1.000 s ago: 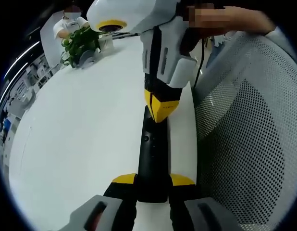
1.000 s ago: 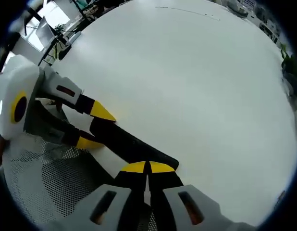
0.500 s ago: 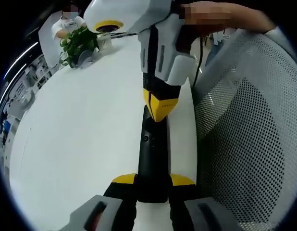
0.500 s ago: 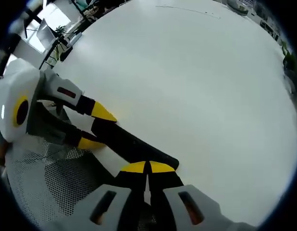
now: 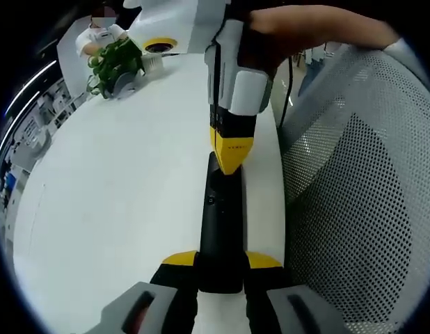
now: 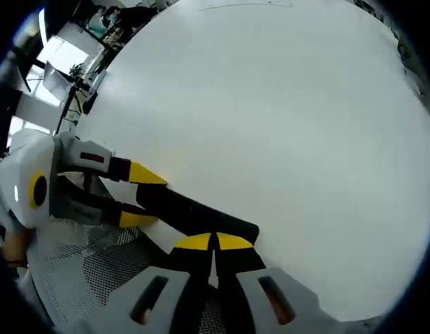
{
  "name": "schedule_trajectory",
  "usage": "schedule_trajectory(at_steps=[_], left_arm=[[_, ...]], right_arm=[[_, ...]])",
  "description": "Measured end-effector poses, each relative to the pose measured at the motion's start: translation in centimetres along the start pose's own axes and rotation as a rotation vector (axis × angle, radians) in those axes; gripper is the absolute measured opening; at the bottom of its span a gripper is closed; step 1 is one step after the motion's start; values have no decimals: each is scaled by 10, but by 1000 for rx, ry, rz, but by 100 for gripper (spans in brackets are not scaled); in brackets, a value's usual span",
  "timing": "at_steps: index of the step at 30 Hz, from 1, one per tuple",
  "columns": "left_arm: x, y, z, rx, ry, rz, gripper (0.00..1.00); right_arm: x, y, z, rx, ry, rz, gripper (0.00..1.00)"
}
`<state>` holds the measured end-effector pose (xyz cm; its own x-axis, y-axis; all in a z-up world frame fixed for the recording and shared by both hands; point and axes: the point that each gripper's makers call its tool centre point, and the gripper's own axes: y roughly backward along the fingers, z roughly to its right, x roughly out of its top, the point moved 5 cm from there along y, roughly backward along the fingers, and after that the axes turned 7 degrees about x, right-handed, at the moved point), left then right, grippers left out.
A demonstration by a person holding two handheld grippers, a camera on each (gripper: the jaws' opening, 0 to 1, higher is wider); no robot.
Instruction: Press the specified remote control buttons in sequence, fully releasing each button before pressing the next.
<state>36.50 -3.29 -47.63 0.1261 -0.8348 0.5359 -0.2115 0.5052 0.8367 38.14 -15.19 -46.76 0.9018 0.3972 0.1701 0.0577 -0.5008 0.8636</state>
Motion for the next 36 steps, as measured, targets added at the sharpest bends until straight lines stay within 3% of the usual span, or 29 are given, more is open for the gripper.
schedule_trajectory(at_steps=[12,36], left_arm=[[0,0,0,-5,6,7,24],[0,-3,-2,-7,15,2,24]], right_arm=[[13,-1,-8,-3,64,75,0],[14,-9,-5,-38,108,94,0]])
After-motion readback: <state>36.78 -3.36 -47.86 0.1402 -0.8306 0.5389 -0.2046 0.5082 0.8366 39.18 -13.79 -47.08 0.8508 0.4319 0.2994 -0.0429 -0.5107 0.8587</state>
